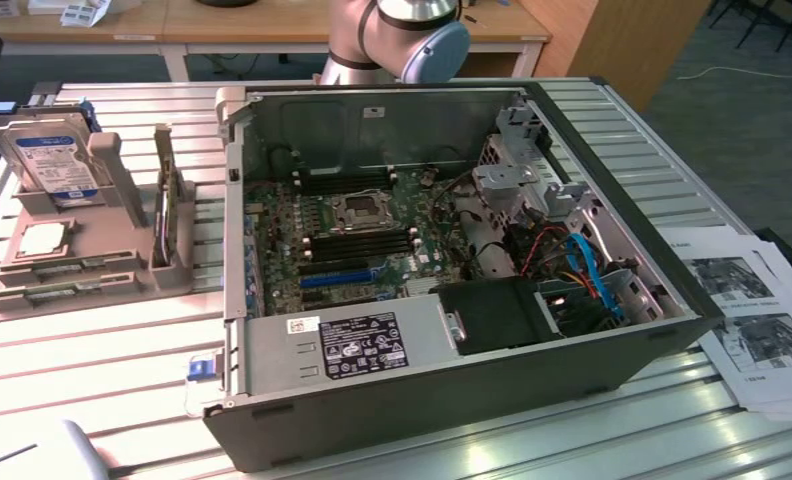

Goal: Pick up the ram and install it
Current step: 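Pick up the ram and move it above insertion slot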

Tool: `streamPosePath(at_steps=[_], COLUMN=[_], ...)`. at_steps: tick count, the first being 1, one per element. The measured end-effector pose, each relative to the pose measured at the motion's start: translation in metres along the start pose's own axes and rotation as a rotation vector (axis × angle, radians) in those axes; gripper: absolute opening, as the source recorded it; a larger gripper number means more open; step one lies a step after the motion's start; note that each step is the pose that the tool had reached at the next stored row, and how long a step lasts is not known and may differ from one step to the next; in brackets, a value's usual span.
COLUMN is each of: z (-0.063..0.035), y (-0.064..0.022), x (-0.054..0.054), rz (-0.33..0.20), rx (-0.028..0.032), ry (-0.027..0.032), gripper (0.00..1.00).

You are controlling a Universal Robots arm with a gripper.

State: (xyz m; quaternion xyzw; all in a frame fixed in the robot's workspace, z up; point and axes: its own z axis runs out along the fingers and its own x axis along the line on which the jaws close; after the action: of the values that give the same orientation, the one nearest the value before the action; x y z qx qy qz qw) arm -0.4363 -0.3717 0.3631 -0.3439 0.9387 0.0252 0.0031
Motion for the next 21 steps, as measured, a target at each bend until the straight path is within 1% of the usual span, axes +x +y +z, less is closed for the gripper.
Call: streamPosePath(at_steps=[21], z=[0.0000], y=[0.0000], x=[0.0000], rz=[-0.254], rx=[-0.0059], ry=[0.0115], gripper=[0.10])
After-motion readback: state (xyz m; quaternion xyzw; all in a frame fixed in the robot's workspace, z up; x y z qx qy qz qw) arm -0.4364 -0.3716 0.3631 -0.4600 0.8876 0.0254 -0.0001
